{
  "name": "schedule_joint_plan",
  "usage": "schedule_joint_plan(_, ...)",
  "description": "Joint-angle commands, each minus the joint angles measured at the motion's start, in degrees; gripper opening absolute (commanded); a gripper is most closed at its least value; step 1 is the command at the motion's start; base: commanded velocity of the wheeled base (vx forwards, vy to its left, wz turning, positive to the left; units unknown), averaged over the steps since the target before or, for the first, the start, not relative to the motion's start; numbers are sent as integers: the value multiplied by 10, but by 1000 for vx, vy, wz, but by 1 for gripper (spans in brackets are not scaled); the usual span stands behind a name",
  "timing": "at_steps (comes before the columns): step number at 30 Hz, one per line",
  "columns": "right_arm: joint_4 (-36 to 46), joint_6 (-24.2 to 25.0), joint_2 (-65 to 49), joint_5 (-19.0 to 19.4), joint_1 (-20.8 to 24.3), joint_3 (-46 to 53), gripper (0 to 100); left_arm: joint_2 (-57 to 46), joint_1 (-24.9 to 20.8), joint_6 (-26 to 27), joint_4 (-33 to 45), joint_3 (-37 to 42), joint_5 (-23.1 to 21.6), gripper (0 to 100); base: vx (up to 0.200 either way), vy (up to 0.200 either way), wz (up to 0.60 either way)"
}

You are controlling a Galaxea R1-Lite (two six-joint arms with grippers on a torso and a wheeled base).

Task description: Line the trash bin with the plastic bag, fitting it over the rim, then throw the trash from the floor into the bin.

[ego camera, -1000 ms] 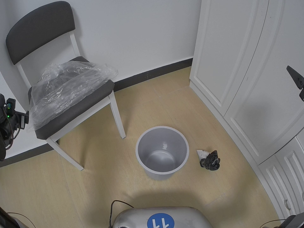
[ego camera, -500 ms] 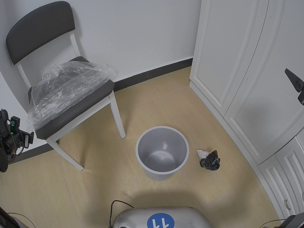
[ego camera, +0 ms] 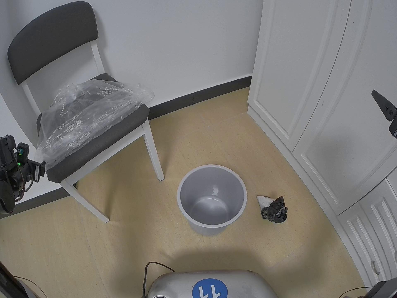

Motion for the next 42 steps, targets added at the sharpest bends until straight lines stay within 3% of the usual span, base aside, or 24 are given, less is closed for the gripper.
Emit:
schedule_joint_plan(1,-1,0,1,-1,0,-1,100,9,-4,-5,-2,-30,-1,100,0,0,0)
schedule_joint_plan(9,-3,14,10,0,0,-6,100,0,-8,-81,-86,-45,-4,100,0,0,0)
schedule_joint_plan(28,-3,14,10,0,0,-6,100,71,-75,-74,-86,2,1,100,0,0,0)
schedule_joint_plan(36,-3,14,8,0,0,-6,100,76,-79,-71,-86,-5,1,100,0,0,0)
schedule_joint_plan(42,-3,14,7,0,0,-6,100,77,-70,-71,-99,-54,3,100,0,0,0)
